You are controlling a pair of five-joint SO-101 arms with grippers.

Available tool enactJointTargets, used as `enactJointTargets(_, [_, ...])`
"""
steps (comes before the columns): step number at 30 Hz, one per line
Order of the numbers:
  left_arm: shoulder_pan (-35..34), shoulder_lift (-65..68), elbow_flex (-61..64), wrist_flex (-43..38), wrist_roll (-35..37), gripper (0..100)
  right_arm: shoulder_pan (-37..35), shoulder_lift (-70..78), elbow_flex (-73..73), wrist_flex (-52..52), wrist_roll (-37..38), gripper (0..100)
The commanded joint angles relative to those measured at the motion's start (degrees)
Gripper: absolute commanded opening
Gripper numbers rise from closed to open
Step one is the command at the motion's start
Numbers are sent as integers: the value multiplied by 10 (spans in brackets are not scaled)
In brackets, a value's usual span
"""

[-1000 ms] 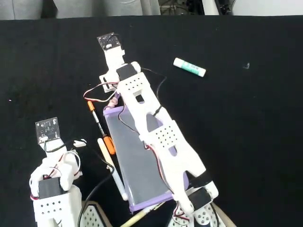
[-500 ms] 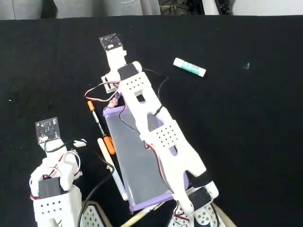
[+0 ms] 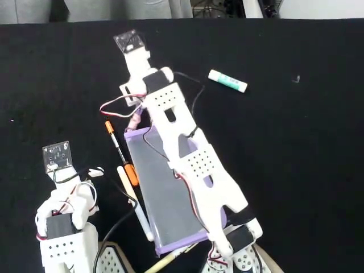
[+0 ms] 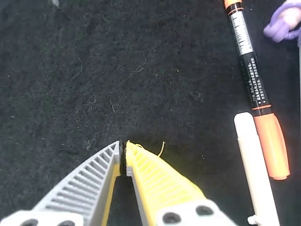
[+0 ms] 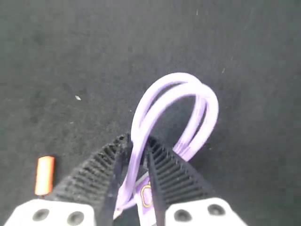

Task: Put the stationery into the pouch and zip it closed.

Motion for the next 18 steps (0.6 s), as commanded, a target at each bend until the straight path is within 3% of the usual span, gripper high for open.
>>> enactJointTargets(1, [2,-2,12,-7,-3,30,4,-99,-26,22,21,11])
enactJointTargets(18, [-1,-2,12,-6,-5,30,-2,-375,-37,41,20,11])
